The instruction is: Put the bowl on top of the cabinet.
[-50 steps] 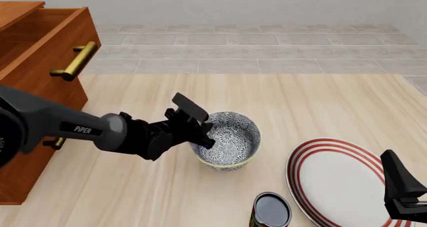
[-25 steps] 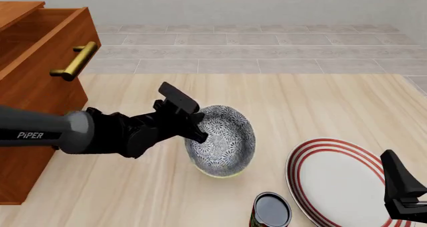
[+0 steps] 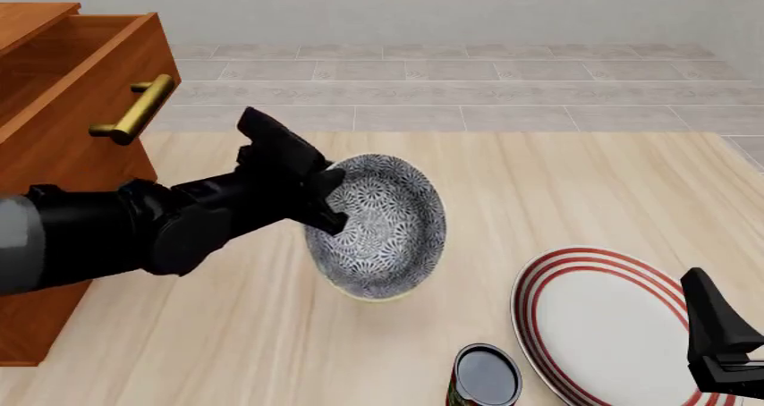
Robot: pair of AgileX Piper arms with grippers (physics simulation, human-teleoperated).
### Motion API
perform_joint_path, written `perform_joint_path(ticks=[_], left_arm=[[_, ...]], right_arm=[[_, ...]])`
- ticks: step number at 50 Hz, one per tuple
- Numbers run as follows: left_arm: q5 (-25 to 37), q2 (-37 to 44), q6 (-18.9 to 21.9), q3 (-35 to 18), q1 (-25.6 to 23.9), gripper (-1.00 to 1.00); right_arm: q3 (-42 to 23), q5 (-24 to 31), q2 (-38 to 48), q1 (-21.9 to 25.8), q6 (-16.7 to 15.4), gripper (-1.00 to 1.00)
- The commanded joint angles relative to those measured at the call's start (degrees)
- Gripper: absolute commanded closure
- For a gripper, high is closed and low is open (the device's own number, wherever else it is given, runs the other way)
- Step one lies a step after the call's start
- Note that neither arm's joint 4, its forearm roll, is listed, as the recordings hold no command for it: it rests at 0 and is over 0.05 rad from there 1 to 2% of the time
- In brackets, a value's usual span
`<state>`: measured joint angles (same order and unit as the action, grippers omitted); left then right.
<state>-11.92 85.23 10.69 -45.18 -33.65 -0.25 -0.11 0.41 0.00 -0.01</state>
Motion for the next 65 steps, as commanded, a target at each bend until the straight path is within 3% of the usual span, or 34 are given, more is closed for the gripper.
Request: perform_joint_path(ticks=[1, 17, 30, 57, 65], left_arm=[[5.22, -10.07, -0.16, -0.42, -0.08, 1.0], [13.16, -24.72, -1.11, 0.29, -0.35, 1.0], [17.39, -31.33, -2.94, -0.47, 0.48, 1.0], [27.01, -42.79, -4.33, -8.3, 3.02, 1.0], [28.09, -44.59, -5.46, -9.75, 5.73, 1.0]], right_arm=[[0.0, 0.0, 0.0, 0.0, 0.0, -1.0], [0.0, 0.0, 0.0, 0.01, -0.01, -1.0], [0.0, 0.0, 0.01, -0.01, 0.0, -1.0], [0.0, 0.0, -0.01, 0.0, 0.0, -1.0], [0.0, 0.0, 0.0, -0.01, 0.0, -1.0]])
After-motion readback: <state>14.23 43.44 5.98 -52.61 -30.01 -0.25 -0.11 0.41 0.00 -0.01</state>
